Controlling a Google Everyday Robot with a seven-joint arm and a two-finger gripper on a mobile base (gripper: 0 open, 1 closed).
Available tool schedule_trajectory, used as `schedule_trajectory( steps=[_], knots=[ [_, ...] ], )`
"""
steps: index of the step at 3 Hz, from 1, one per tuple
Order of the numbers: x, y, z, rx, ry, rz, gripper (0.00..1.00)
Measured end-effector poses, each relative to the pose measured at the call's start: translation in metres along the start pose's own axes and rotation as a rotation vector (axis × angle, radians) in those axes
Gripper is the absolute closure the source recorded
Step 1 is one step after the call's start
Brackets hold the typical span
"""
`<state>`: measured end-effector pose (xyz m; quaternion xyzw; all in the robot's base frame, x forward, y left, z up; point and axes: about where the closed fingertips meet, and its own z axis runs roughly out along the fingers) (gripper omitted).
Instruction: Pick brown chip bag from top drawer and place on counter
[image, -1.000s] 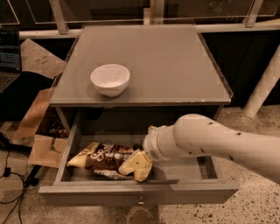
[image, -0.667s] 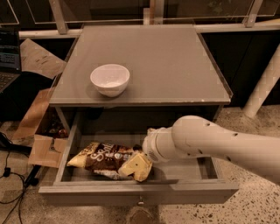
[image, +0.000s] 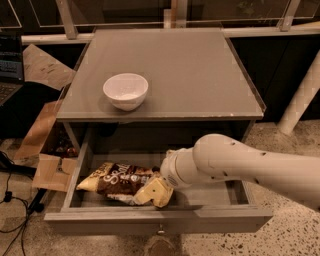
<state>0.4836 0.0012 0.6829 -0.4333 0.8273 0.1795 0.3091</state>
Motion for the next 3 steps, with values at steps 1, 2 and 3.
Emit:
schedule_trajectory(
  steps=[1, 2, 3],
  knots=[
    [-0.001, 0.0, 0.006, -0.017, 0.008, -0.006, 0.0],
    [0.003, 0.003, 0.013, -0.048, 0.022, -0.006, 0.0],
    [0.01, 0.007, 0.022, -0.088, 0.04, 0.0, 0.0]
  ],
)
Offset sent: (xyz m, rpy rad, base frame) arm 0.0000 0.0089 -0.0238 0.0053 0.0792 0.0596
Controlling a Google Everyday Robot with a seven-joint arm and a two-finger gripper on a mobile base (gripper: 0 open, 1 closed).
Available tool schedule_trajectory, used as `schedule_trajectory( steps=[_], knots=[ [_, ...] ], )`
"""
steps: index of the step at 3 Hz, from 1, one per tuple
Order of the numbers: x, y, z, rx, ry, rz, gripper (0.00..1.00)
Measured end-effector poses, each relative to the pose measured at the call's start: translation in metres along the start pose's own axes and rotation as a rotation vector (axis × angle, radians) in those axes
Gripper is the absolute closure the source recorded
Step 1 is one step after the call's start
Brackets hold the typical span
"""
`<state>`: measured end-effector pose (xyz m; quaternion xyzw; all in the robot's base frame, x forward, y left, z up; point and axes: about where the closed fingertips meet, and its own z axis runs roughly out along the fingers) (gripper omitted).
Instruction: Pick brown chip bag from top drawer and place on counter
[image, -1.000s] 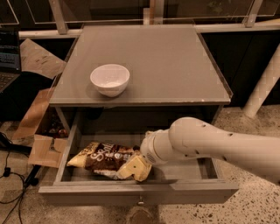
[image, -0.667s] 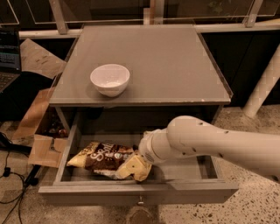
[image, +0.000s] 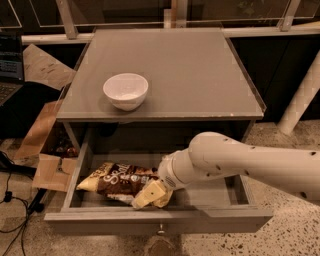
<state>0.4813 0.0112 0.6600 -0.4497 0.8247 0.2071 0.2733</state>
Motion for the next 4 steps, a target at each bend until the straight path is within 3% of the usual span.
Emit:
schedule_trajectory(
  steps=[2, 3, 4],
  knots=[
    [0.0055, -0.0002, 0.007, -0.028, 0.016, 0.009, 0.42],
    [0.0055, -0.0002, 0.007, -0.028, 0.016, 0.009, 0.73],
    [0.0055, -0.0002, 0.007, -0.028, 0.016, 0.009, 0.96]
  ],
)
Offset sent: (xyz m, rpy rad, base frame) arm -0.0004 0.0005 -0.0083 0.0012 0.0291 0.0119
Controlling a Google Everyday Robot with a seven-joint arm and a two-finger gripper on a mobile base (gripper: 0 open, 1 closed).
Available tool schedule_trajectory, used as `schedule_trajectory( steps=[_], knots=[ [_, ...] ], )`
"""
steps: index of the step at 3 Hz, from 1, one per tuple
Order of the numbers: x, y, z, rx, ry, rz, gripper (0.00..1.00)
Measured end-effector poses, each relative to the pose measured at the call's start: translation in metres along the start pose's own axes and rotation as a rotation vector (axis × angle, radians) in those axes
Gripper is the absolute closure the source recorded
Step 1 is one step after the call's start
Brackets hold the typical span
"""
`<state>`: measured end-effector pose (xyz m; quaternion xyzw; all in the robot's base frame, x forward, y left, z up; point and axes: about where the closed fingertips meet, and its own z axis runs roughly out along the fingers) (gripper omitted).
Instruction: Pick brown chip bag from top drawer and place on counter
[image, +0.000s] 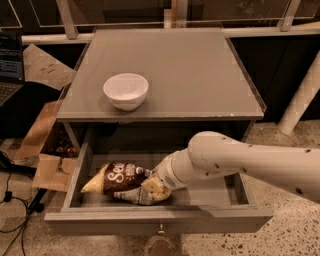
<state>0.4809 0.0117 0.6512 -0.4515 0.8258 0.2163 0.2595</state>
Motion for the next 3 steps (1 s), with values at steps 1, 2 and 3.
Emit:
schedule_trajectory(
  steps=[1, 2, 3],
  knots=[
    [0.0, 0.0, 0.0, 0.0, 0.0, 0.0, 1.0],
    [0.0, 0.003, 0.0, -0.01, -0.009, -0.011, 1.0],
    [-0.006, 0.01, -0.012, -0.036, -0.033, -0.042, 1.0]
  ],
)
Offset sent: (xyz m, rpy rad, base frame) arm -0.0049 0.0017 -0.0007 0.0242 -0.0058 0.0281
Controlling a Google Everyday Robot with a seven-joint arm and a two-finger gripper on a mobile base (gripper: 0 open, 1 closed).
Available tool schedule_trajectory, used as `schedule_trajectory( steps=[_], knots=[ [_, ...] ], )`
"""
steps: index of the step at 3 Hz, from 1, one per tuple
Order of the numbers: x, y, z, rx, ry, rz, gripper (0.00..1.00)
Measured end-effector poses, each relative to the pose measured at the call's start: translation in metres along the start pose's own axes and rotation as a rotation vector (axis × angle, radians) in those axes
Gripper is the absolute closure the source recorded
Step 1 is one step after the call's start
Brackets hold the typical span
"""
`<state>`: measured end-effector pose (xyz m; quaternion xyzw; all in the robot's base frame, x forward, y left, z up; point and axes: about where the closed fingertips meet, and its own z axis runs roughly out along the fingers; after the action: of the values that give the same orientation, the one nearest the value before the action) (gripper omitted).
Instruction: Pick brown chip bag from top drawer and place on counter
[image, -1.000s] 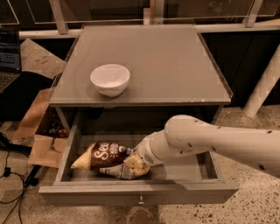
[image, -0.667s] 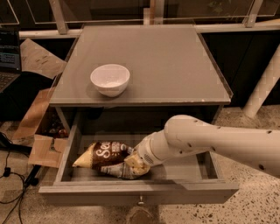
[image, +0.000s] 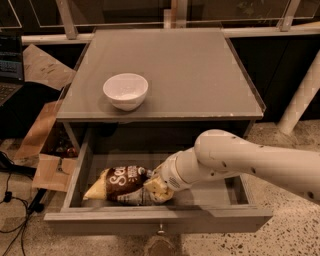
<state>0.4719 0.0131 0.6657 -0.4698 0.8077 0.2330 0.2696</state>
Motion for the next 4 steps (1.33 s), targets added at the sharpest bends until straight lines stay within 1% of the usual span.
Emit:
schedule_trajectory(
  steps=[1, 2, 3, 4],
  knots=[
    [-0.008, 0.008, -0.03, -0.008, -0.014, -0.04, 1.0],
    [-0.024, 0.02, -0.063, -0.018, -0.026, -0.107, 1.0],
    [-0.047, 0.03, -0.1, -0.028, -0.031, -0.19, 1.0],
    [-0.071, 0.037, -0.134, -0.02, -0.039, -0.258, 1.0]
  ],
)
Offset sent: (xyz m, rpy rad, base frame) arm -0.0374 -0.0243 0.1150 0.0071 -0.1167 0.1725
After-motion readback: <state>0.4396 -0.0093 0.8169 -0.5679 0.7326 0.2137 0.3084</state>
